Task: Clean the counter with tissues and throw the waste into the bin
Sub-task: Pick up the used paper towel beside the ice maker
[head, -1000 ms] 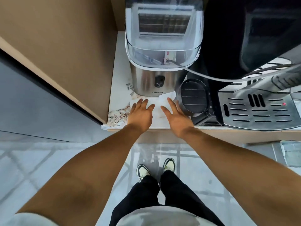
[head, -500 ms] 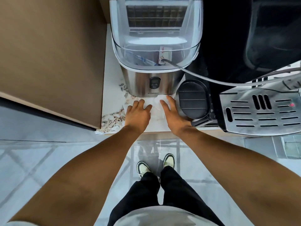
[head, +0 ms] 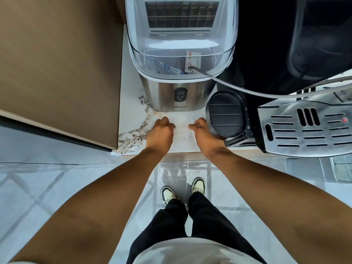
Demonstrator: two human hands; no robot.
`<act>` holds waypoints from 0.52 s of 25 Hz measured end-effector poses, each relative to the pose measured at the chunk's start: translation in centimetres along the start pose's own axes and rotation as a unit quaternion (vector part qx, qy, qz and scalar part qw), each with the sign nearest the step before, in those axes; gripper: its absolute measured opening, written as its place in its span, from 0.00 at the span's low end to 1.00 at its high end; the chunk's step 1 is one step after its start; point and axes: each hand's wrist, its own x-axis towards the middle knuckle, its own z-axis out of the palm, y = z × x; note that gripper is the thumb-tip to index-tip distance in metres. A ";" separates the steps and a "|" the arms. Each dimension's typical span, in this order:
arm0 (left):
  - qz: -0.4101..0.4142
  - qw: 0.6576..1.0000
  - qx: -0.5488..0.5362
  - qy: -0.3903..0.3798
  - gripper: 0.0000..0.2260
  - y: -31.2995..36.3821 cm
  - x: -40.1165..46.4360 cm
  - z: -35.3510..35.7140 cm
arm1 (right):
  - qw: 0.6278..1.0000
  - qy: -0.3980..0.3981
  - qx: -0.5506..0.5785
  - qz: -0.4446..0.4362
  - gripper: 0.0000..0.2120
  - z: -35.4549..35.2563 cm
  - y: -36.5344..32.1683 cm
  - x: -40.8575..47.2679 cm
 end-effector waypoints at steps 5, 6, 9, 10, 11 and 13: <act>-0.018 0.998 -0.052 0.022 0.18 -0.7 -0.4 -0.3 | 0.988 0.073 0.119 0.063 0.27 -0.6 0.7 -0.6; -0.016 0.998 -0.054 0.027 0.20 -0.7 -0.6 -0.4 | 0.989 0.065 0.107 0.074 0.32 -0.6 1.0 -0.4; -0.028 0.997 -0.062 0.024 0.17 -0.7 -0.6 -0.5 | 0.995 0.015 0.070 0.071 0.40 0.2 2.3 0.6; -0.036 0.997 -0.063 0.021 0.14 -0.6 -0.6 -0.6 | 0.994 0.036 0.068 0.078 0.40 0.3 2.5 0.6; -0.043 0.997 -0.066 0.022 0.13 -0.3 -0.6 -0.7 | 0.993 0.060 0.060 0.083 0.38 0.1 1.8 0.1; -0.066 0.993 -0.090 0.032 0.12 0.3 -0.9 -0.9 | 0.995 0.050 0.023 0.079 0.34 -0.6 1.1 -0.8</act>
